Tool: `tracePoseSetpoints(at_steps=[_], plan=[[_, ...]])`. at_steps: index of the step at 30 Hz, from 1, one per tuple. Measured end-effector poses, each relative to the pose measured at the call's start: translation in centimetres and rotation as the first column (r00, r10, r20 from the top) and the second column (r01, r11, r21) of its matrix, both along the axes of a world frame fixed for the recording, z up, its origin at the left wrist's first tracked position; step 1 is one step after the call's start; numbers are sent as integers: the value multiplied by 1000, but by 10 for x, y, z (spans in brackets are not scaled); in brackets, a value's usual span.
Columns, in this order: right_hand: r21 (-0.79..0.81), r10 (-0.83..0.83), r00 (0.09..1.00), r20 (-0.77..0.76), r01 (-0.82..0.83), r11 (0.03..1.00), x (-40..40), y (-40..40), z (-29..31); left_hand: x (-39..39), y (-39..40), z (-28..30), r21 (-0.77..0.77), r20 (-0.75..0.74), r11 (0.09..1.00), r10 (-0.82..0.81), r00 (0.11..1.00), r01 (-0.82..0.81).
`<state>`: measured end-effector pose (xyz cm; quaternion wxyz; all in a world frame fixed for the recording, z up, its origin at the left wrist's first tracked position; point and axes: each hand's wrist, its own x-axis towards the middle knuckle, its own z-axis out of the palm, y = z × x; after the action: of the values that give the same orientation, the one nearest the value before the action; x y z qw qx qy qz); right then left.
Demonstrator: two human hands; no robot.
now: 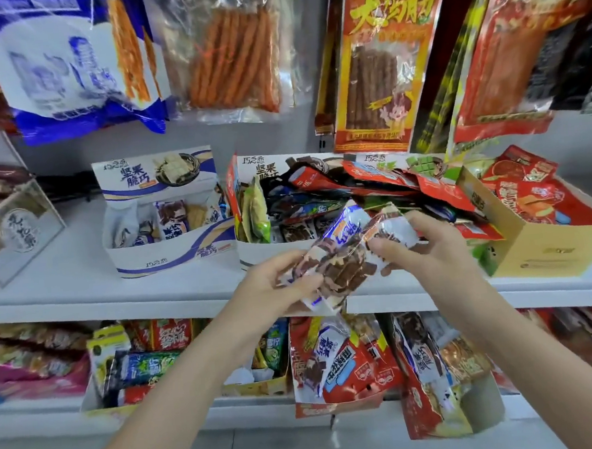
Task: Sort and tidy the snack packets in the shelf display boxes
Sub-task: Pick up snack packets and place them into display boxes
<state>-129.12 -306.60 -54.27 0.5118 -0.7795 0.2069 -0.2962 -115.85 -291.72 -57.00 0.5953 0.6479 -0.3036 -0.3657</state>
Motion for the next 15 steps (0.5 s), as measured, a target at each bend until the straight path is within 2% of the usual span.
tracePoseSetpoints(at_steps=[2, 4, 6, 8, 10, 13, 15], plan=[[-38, -102, 979, 178, 110, 993, 1, 1, 4, 11, 7, 7, -44, 6, 982, 187, 982, -186], [-317, -115, 970, 213, 180, 931, 5, -1, 8, 26, 18, 11, -61, 195, 949, 316, 929, -310], [-592, -95, 981, 168, 178, 786, 16, -3, 5, 41, 31, 12, -90, 244, 905, 424, 872, -415], [-745, -95, 990, 108, 144, 651, 36, -10, -10, 51, 41, 15, -96, 174, 857, 514, 840, -505], [-817, -120, 993, -21, 52, 574, 62, -12, -28, 59, 49, 19, -122, 124, 820, 572, 811, -559], [-901, -254, 952, -169, -44, 432, 84, -11, -57, 65, 56, 21, -147, 86, 806, 587, 805, -573], [-905, -317, 932, -175, -25, 424, 84, -10, -63, 66, 57, 20, -152, 85, 811, 580, 810, -565]])
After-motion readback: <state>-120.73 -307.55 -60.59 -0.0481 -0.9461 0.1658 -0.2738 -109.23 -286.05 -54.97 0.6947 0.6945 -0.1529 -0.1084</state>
